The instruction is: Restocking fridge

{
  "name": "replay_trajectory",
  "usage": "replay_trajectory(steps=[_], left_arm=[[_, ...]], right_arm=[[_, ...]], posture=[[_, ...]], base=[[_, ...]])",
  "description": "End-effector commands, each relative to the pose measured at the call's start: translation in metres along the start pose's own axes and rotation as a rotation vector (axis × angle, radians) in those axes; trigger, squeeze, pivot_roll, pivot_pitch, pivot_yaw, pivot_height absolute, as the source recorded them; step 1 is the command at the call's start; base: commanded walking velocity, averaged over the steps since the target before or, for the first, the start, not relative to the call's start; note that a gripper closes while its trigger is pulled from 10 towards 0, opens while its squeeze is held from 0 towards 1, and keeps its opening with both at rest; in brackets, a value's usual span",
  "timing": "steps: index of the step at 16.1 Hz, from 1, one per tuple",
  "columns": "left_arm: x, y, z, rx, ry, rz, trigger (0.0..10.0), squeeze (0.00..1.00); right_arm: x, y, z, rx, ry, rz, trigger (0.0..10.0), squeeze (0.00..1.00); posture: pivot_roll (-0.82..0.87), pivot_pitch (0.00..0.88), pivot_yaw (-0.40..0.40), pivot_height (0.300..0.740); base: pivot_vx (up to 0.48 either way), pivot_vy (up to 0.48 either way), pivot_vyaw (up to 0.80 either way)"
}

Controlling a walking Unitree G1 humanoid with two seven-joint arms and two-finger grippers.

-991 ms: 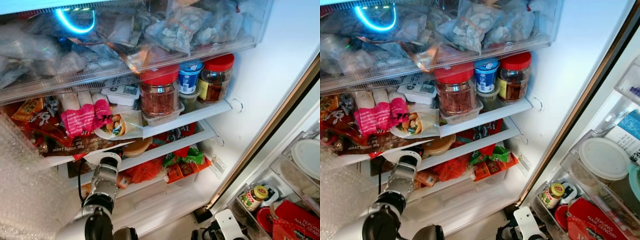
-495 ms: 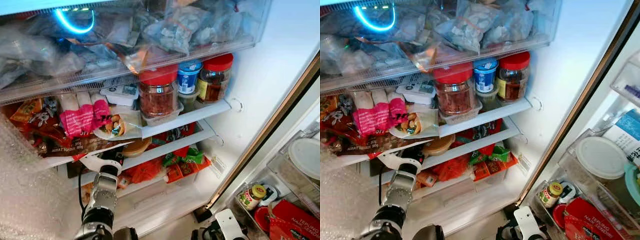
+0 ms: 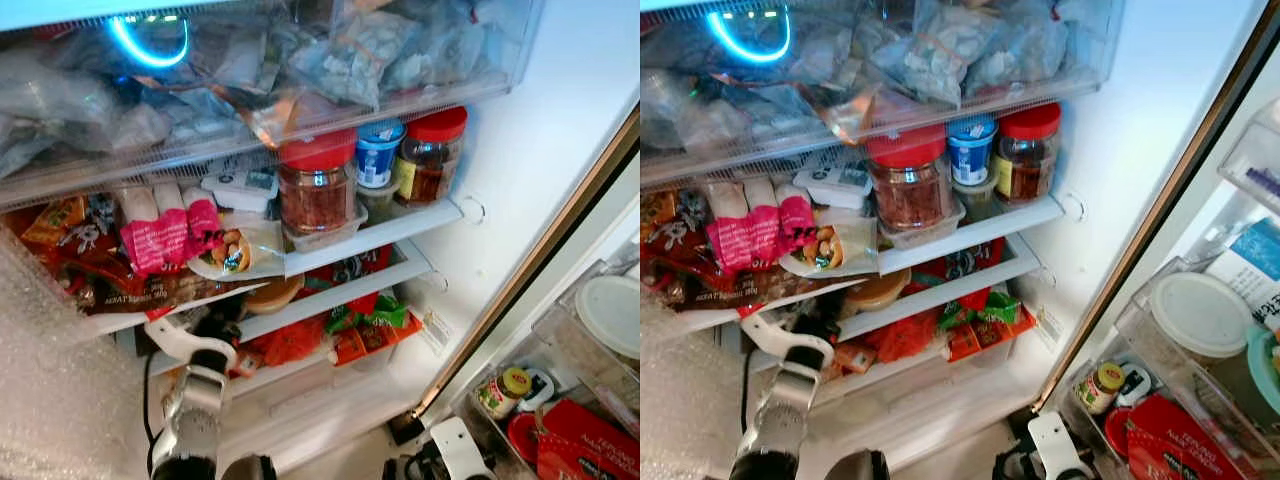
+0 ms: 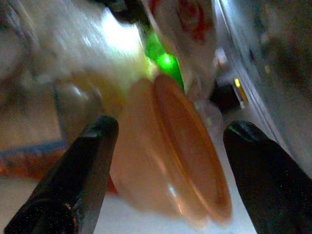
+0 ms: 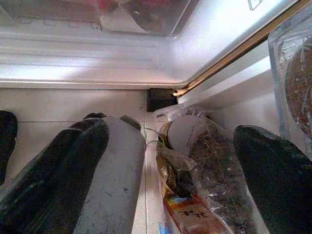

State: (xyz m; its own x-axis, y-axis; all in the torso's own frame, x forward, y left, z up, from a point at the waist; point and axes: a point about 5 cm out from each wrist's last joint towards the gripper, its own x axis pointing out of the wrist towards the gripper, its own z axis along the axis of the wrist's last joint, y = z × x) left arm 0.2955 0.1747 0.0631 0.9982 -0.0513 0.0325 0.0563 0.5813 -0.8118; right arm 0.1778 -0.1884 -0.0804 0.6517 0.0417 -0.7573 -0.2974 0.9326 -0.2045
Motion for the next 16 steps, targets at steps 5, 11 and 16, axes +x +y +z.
replay_trajectory(steps=[5,11,16], left_arm=[[0.0,-0.002,-0.003,0.006,0.07,-0.011,10.0,0.0],[0.016,-0.007,-0.008,-0.007,0.095,-0.004,10.0,0.0],[0.008,-0.008,-0.011,0.008,0.107,-0.024,10.0,0.0]], right_arm=[[-0.009,0.014,-0.034,0.003,0.141,0.04,10.0,0.0],[-0.009,0.014,-0.034,0.005,0.141,0.033,10.0,0.0],[-0.009,0.014,-0.034,0.006,0.142,0.032,10.0,0.0]], posture=[[-0.19,0.084,0.02,0.641],[-0.2,0.085,0.021,0.641],[-0.2,0.089,0.022,0.641]], base=[[0.0,0.0,0.0],[0.0,0.0,0.0],[0.0,0.0,0.0]])
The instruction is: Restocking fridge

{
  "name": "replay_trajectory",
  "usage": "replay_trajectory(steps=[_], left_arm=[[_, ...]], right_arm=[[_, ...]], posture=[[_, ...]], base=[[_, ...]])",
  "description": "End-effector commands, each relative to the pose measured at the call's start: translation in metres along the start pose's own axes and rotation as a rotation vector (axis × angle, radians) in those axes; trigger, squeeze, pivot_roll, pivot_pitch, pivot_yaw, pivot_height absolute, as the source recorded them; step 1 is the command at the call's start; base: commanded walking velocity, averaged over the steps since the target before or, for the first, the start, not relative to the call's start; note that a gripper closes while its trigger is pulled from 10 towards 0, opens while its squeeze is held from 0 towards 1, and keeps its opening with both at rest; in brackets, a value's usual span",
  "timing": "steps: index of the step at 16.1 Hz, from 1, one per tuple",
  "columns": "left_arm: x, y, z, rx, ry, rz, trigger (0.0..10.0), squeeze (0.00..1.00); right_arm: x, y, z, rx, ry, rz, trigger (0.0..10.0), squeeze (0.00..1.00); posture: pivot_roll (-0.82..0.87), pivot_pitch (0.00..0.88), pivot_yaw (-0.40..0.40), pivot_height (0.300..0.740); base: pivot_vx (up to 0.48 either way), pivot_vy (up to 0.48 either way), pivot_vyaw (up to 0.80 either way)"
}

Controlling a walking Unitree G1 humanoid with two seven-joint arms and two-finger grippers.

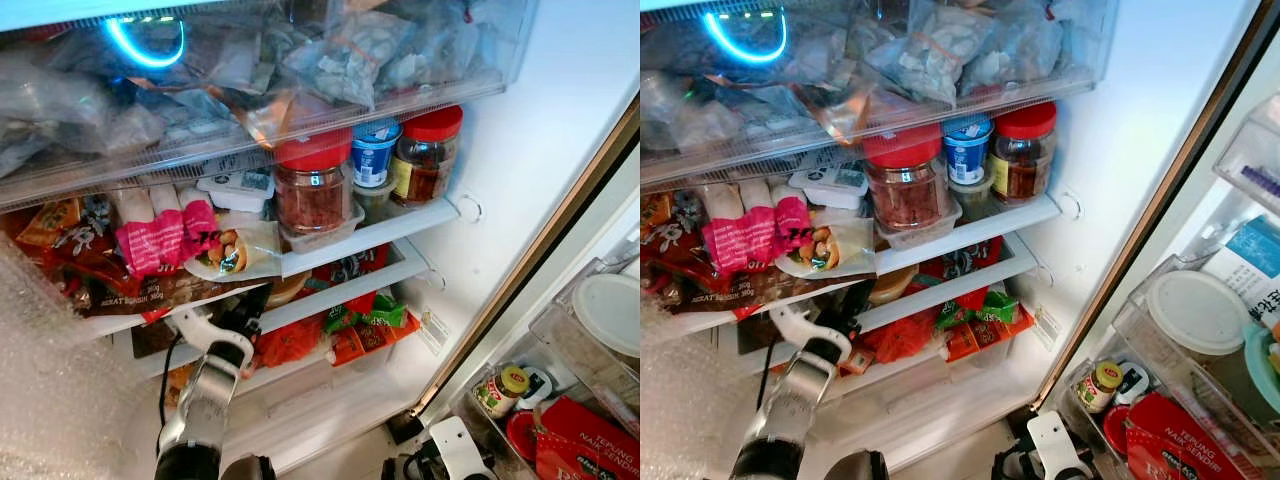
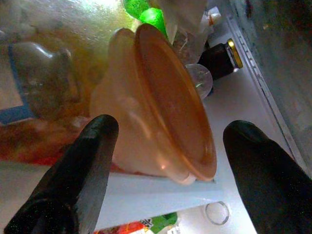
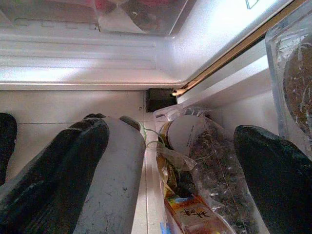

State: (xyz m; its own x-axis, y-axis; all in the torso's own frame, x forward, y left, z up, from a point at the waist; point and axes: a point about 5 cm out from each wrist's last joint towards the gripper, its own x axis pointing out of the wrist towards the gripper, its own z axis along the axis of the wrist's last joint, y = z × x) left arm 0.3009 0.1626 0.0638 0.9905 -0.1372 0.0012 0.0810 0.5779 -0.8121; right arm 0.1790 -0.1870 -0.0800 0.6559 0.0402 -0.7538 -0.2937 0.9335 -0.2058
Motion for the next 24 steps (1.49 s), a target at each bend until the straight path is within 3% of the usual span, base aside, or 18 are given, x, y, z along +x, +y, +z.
replay_trajectory(steps=[1,2,5,8,10,11,12,15,21,24], left_arm=[[-0.005,0.0,-0.001,0.021,0.017,-0.004,10.0,0.0],[-0.009,0.0,-0.001,0.033,0.016,-0.009,10.0,0.0],[-0.019,-0.009,-0.005,0.194,0.057,-0.065,10.0,0.0],[-0.026,-0.007,-0.004,0.335,0.059,-0.051,10.0,0.0],[-0.03,-0.009,-0.004,0.492,0.087,-0.062,10.0,0.0],[-0.034,-0.007,-0.002,0.638,0.089,-0.05,10.0,0.0],[-0.036,-0.006,-0.001,0.726,0.09,-0.042,10.0,0.0],[-0.043,0.002,0.004,0.906,0.058,0.011,10.0,0.0],[-0.043,0.002,-0.006,1.021,0.064,-0.008,10.0,0.0],[-0.043,0.003,-0.007,1.031,0.051,-0.003,10.0,0.0]], right_arm=[[-0.01,0.013,-0.036,0.002,0.147,0.036,10.0,0.0],[-0.01,0.013,-0.036,0.001,0.147,0.038,10.0,0.0],[-0.01,0.013,-0.035,-0.002,0.146,0.041,10.0,0.0],[-0.01,0.013,-0.035,-0.001,0.145,0.041,10.0,0.0],[-0.01,0.013,-0.036,-0.004,0.148,0.045,10.0,0.0],[-0.01,0.013,-0.036,-0.007,0.149,0.048,10.0,0.0],[-0.01,0.013,-0.036,-0.006,0.149,0.047,10.0,0.0],[-0.01,0.014,-0.036,0.004,0.146,0.039,10.0,0.0],[-0.01,0.015,-0.037,0.021,0.148,0.029,10.0,0.0],[-0.01,0.016,-0.037,0.026,0.145,0.027,10.0,0.0]], posture=[[-0.2,0.089,0.021,0.641],[-0.19,0.09,0.019,0.641],[-0.19,0.091,0.018,0.641],[-0.19,0.091,0.02,0.641],[-0.19,0.088,0.017,0.641],[-0.19,0.085,0.019,0.641],[-0.19,0.086,0.021,0.641],[-0.19,0.077,0.024,0.641],[-0.2,0.047,0.039,0.641],[-0.2,0.037,0.044,0.641]], base=[[0.0,0.0,0.0],[0.0,0.0,0.0],[0.0,0.0,0.0],[0.0,0.0,0.0],[0.0,0.0,0.0],[0.0,0.0,0.0],[0.0,0.0,0.0],[0.0,0.0,0.0],[-0.197,0.0,0.0],[-0.311,0.0,0.0]])
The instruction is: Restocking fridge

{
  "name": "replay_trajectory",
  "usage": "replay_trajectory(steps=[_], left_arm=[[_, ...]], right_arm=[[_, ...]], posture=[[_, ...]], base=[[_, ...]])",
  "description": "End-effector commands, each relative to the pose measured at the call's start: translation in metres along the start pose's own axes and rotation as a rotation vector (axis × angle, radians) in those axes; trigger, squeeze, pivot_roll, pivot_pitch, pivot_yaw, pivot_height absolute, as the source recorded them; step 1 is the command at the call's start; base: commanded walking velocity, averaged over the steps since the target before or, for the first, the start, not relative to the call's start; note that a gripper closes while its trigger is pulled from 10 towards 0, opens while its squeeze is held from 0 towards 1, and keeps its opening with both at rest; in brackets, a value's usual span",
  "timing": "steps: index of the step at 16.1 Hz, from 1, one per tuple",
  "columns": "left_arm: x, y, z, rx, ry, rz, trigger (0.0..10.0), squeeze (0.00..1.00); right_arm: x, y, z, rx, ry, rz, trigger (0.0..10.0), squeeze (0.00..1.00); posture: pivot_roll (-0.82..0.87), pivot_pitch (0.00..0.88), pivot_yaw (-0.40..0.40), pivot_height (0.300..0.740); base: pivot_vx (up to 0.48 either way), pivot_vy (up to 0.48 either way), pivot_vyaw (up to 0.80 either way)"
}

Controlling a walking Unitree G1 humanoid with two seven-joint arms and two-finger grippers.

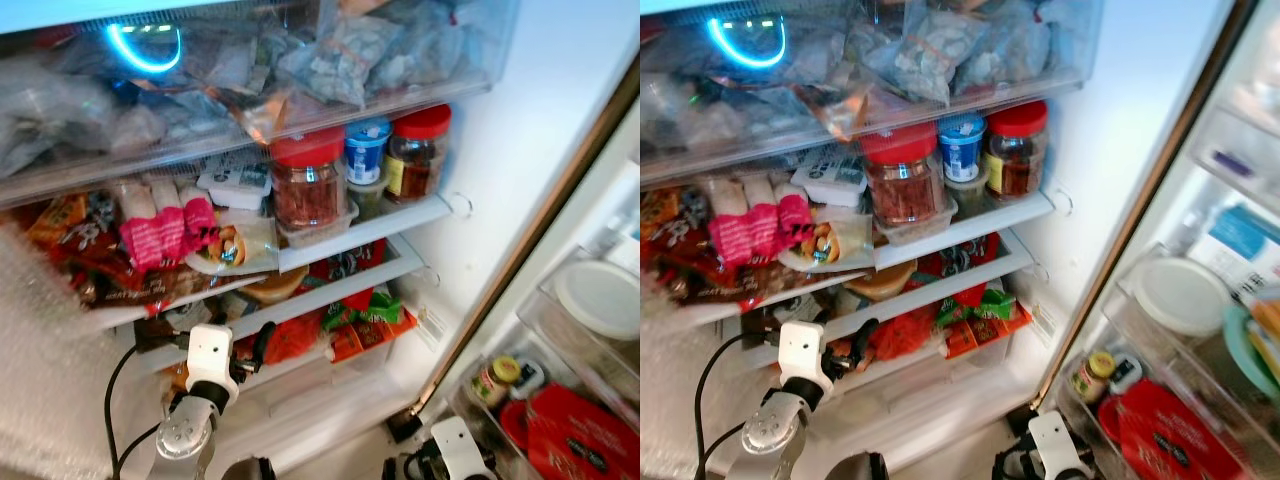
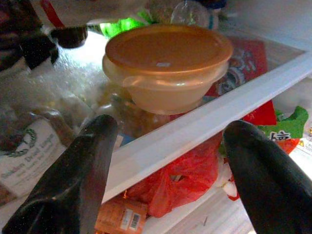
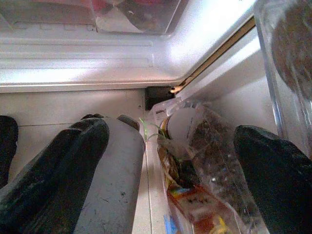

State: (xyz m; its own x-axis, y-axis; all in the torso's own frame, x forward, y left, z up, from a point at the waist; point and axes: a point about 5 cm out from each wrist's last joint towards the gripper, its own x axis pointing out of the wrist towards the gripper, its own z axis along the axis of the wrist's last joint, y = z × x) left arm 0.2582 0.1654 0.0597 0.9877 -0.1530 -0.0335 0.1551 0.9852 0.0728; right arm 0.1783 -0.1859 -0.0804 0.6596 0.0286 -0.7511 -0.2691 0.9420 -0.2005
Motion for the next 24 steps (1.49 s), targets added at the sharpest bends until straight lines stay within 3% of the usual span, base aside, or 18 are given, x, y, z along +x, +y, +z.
replay_trajectory(steps=[1,8,24], left_arm=[[-0.001,-0.002,-0.003,0.013,0.005,-0.003,10.0,0.0],[-0.002,-0.002,-0.007,0.012,0.007,0.012,10.0,0.0],[-0.011,0.007,-0.02,-0.03,0.062,0.081,10.0,0.0]], right_arm=[[-0.011,0.014,-0.037,0.003,0.146,0.037,10.0,0.0],[-0.011,0.016,-0.038,0.016,0.147,0.037,10.0,0.0],[-0.01,0.014,-0.035,0.023,0.141,0.036,10.0,0.0]], posture=[[-0.2,0.035,0.046,0.641],[-0.2,0.023,0.055,0.641],[-0.19,0.085,0.048,0.641]], base=[[-0.326,0.0,0.0],[-0.337,0.0,0.0],[-0.336,0.0,0.0]])
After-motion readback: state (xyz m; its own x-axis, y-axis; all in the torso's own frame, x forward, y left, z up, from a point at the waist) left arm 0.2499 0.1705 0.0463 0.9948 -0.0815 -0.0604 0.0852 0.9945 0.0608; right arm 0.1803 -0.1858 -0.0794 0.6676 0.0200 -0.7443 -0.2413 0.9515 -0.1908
